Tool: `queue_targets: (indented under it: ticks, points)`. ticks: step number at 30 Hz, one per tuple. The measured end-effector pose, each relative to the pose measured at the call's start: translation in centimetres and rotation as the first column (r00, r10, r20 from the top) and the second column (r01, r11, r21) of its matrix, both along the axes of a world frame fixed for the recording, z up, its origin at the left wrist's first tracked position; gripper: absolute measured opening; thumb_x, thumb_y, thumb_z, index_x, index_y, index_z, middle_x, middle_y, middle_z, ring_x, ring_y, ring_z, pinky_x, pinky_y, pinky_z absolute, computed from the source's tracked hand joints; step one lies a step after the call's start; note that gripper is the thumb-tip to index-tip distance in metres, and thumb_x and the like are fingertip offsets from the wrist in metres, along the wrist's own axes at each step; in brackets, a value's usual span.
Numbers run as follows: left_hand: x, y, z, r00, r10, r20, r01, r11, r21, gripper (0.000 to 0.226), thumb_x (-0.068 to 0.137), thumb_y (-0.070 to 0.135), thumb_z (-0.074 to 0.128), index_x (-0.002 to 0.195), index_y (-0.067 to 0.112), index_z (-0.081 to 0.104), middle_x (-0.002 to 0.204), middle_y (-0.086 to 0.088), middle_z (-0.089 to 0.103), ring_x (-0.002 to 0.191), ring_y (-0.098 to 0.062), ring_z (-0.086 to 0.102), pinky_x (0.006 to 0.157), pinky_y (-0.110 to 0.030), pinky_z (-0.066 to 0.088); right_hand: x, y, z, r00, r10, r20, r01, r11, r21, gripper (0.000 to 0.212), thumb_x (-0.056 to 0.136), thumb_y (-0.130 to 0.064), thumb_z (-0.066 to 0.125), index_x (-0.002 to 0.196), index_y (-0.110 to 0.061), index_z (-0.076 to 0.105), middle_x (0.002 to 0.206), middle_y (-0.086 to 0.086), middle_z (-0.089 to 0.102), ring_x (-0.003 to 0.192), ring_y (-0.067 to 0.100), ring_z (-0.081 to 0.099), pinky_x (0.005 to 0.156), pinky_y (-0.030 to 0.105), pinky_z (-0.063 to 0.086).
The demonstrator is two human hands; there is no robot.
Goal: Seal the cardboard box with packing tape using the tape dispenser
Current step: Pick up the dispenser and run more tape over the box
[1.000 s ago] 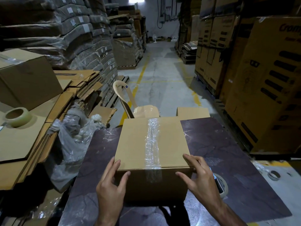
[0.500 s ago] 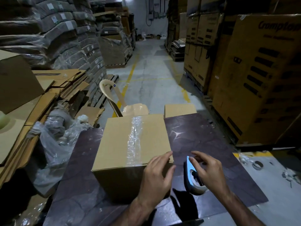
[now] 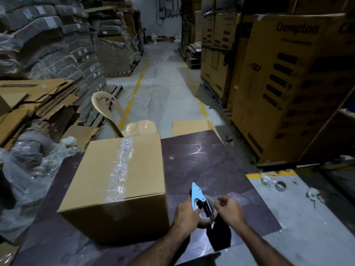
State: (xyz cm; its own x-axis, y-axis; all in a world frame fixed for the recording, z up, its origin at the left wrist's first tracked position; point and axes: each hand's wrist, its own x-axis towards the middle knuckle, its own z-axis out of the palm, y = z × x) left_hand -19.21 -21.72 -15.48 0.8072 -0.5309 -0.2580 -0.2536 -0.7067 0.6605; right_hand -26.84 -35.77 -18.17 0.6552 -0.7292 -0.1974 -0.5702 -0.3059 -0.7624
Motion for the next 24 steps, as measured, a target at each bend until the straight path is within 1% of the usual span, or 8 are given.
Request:
queue_targets:
  ticks: [2,6,11,13,17,20,22,24]
  points:
    - [0.3,-0.7,-1.2,0.993,0.081,-0.088,-0.076,0.995,0.058,0.044,0.089,0.025,0.061,0.131,0.017,0.053,0.125,-0.006,0.064,0.114,-0.022,0.06,0.084,-0.022,0.043,0.4,-0.1,-0.9,0.998,0.022,-0.053,-0.018,0.998,0.06,0.028,0.083,-0.024,0.068,0.101,-0.002,0.068,0.087,0.009,0.069,0.084,0.019,0.063,0.077,0.029,0.047]
    - [1.1,-1.8,-2.8,0.966,0.152,-0.208,-0.129,0.984,0.118,0.035,0.087,0.025,0.064,0.12,0.014,0.065,0.119,-0.006,0.069,0.107,-0.02,0.064,0.084,-0.023,0.046,0.9,-0.5,-2.7,0.984,0.017,-0.176,0.013,0.985,0.17,0.047,0.08,-0.029,0.068,0.117,-0.002,0.061,0.11,0.015,0.068,0.103,0.028,0.064,0.085,0.033,0.049]
    - [1.4,-2.5,-3.9,0.946,0.208,-0.251,-0.175,0.974,0.147,0.03,0.084,0.022,0.066,0.112,0.012,0.069,0.111,-0.006,0.071,0.098,-0.018,0.067,0.071,-0.022,0.046,0.8,-0.3,-2.7,0.983,0.003,-0.183,0.048,0.96,0.276,0.008,0.077,-0.019,0.069,0.083,-0.015,0.07,0.078,0.009,0.073,0.063,0.02,0.068,0.053,0.035,0.058]
    - [1.5,-2.6,-4.2,0.94,0.223,-0.257,-0.187,0.97,0.156,0.029,0.083,0.021,0.066,0.111,0.013,0.068,0.11,-0.006,0.071,0.096,-0.018,0.067,0.067,-0.022,0.046,0.7,-0.2,-2.7,0.988,0.012,-0.152,0.036,0.95,0.309,0.012,0.073,-0.014,0.072,0.073,-0.023,0.064,0.073,0.004,0.071,0.057,0.017,0.066,0.047,0.028,0.054]
    - [1.7,-2.7,-5.1,0.916,0.267,-0.3,-0.247,0.963,0.105,0.027,0.078,0.016,0.065,0.105,0.015,0.065,0.101,-0.004,0.07,0.086,-0.017,0.066,0.056,-0.022,0.047,0.7,-0.4,-2.9,0.993,-0.012,-0.115,0.055,0.923,0.381,0.02,0.063,-0.004,0.071,0.072,-0.02,0.064,0.07,0.004,0.068,0.06,0.018,0.065,0.053,0.029,0.056]
    - [1.2,-2.7,-5.2,0.892,0.297,-0.34,-0.303,0.952,0.036,0.019,0.077,0.009,0.064,0.093,0.017,0.059,0.094,-0.004,0.067,0.079,-0.016,0.063,0.053,-0.023,0.046,0.5,-0.6,-3.5,0.995,-0.067,-0.074,0.094,0.886,0.455,0.028,0.055,0.004,0.066,0.078,-0.013,0.063,0.074,0.008,0.068,0.066,0.025,0.067,0.059,0.039,0.059]
    - [0.9,-2.6,-5.2,0.877,0.299,-0.377,-0.33,0.944,-0.016,0.019,0.077,0.004,0.062,0.085,0.019,0.054,0.091,-0.005,0.066,0.074,-0.016,0.061,0.054,-0.025,0.047,0.2,-0.5,-3.6,0.994,-0.097,-0.041,0.105,0.864,0.492,0.037,0.052,0.005,0.064,0.086,-0.007,0.058,0.075,0.013,0.067,0.066,0.031,0.066,0.06,0.043,0.057]
    - [0.9,-2.5,-4.9,0.875,0.291,-0.386,-0.336,0.94,-0.054,0.02,0.076,0.002,0.059,0.084,0.019,0.054,0.09,-0.004,0.068,0.076,-0.017,0.063,0.06,-0.028,0.05,-0.2,-0.3,-2.8,0.994,-0.11,-0.008,0.096,0.835,0.542,0.041,0.056,0.009,0.064,0.093,-0.004,0.053,0.073,0.016,0.064,0.061,0.029,0.061,0.06,0.04,0.054]
